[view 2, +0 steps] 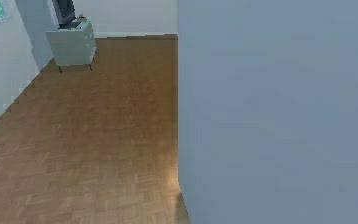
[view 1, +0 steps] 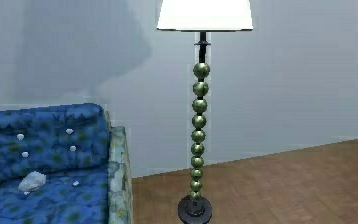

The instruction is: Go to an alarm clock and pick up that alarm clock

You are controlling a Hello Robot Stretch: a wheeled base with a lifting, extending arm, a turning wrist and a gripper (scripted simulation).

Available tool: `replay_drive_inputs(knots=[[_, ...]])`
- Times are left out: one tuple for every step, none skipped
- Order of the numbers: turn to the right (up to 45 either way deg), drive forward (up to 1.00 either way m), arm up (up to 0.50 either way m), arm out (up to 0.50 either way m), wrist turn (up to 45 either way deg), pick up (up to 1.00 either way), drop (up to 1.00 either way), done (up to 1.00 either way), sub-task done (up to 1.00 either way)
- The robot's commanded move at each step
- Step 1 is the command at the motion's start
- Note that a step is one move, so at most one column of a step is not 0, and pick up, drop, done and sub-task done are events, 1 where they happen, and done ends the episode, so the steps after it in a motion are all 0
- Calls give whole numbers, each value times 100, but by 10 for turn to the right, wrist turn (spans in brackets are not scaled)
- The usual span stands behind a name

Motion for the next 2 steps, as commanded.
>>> replay_drive_inputs(knots=[[-60, 0, 0, 0, 0, 0, 0, 0, 0], [-30, 0, 0, 0, 0, 0, 0, 0, 0]])
